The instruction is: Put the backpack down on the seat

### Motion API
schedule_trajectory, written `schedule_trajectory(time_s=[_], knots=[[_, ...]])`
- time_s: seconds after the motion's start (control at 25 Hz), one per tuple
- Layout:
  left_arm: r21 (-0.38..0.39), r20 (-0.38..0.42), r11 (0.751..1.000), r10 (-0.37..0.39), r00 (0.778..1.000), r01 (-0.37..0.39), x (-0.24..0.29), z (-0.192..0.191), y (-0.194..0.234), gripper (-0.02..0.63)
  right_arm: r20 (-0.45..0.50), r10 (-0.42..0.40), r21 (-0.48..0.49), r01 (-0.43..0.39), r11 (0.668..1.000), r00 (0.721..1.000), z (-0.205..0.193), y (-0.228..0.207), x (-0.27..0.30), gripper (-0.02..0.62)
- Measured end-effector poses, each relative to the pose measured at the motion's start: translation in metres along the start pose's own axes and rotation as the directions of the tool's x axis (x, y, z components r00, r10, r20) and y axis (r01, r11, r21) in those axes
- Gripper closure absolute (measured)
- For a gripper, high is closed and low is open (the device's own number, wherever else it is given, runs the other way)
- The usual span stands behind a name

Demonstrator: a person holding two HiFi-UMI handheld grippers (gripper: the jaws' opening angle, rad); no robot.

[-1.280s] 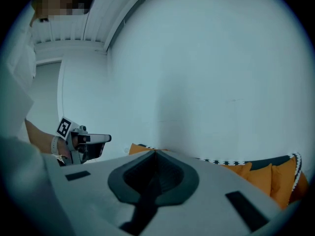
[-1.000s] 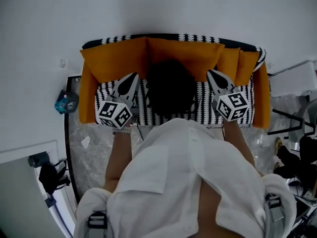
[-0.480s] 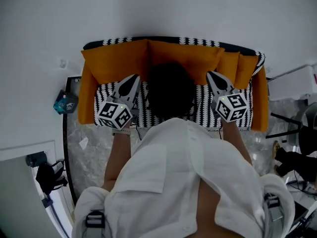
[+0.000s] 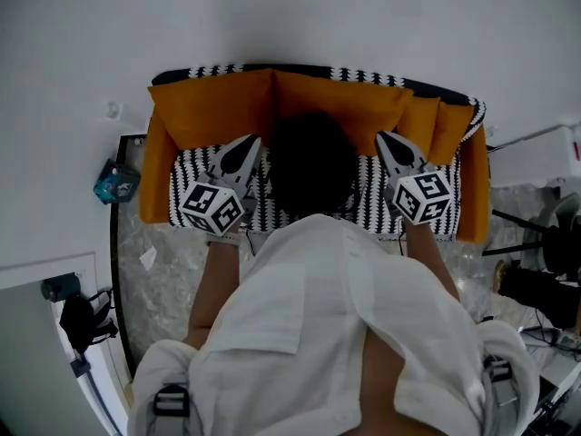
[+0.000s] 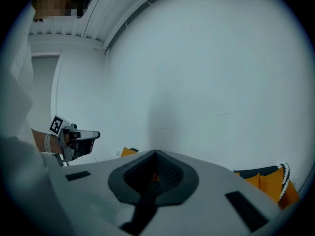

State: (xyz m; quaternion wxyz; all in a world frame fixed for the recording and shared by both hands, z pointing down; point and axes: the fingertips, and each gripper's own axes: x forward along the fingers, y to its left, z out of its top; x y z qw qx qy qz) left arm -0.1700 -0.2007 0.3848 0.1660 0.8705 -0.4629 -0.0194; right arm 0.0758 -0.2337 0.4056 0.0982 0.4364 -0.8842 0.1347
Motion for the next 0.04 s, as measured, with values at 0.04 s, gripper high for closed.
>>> schedule_trajectory(time_s=[0.04], knots=[[-0.003,0.001,1.0,-0.001,1.0,0.001,0.0004,0.0002,0.0004,0.568,-0.001,0.002,-0.001,-0.002,1.0,1.0,0.0002,0.0007,0.0007,0.578]])
